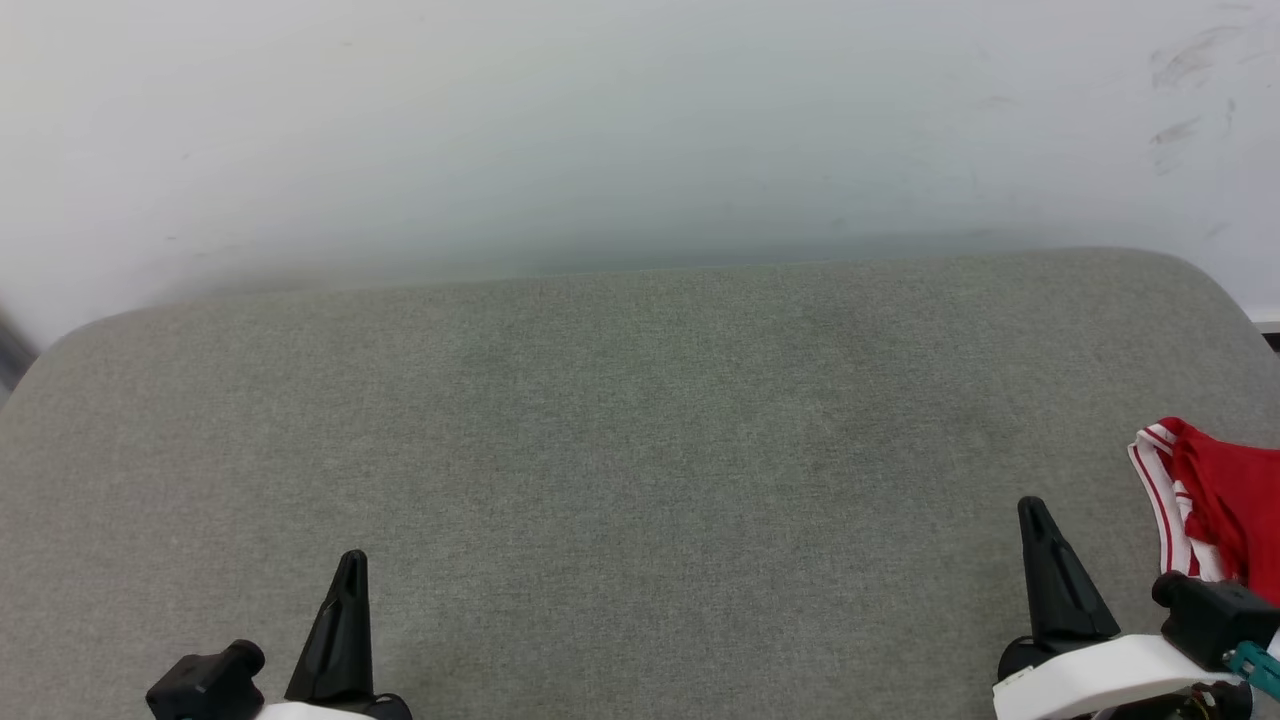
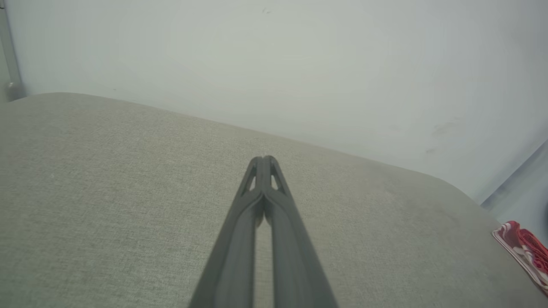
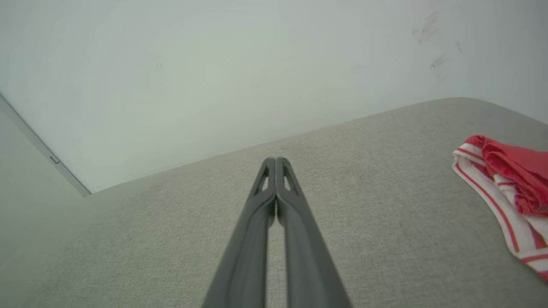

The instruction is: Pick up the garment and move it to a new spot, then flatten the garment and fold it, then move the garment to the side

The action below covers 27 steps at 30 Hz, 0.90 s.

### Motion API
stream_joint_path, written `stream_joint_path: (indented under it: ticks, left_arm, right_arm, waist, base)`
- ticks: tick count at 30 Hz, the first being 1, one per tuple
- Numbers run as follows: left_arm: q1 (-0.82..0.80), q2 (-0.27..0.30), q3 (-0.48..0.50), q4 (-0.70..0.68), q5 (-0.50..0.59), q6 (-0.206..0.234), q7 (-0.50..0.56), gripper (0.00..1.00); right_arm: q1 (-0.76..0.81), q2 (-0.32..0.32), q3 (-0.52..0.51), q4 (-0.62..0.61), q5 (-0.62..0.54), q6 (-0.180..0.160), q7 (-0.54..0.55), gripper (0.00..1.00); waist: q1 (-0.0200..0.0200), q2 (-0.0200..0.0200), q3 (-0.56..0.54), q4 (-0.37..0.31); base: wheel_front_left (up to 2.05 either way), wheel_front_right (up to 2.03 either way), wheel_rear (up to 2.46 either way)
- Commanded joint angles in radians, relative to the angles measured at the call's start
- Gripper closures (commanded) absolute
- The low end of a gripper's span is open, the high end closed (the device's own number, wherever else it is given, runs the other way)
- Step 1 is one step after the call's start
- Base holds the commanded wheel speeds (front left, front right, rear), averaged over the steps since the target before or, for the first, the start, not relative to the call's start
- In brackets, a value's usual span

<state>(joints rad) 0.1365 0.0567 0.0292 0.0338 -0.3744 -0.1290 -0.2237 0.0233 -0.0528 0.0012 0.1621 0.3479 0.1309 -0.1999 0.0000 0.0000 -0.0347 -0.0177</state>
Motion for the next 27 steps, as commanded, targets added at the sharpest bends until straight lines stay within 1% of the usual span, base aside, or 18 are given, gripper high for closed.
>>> stream_joint_path:
  ticks: [1, 17, 27]
  left_arm:
    - [-0.033, 0.01, -0.001, -0.005, -0.058, 0.001, 0.009, 1.0]
    - [-0.084, 0.019, 0.002, 0.048, -0.329, -0.001, 0.068, 1.0]
    - [-0.106, 0.022, 0.005, 0.068, -0.458, -0.001, 0.098, 1.0]
  right_arm:
    - [-0.03, -0.005, -0.006, -0.011, 0.059, 0.0, 0.011, 1.0]
    - [-0.055, -0.01, -0.022, 0.009, 0.328, 0.0, 0.071, 1.0]
    - [-0.066, -0.011, -0.032, 0.018, 0.458, 0.0, 0.101, 1.0]
  waist:
    - [0.0, 0.0, 0.001, 0.0]
    - [0.0, 0.0, 0.006, 0.003]
    - [0.0, 0.0, 0.009, 0.004]
  base:
    - [0.0, 0.0, 0.0]
    - [0.0, 0.0, 0.0]
    - [0.0, 0.0, 0.0]
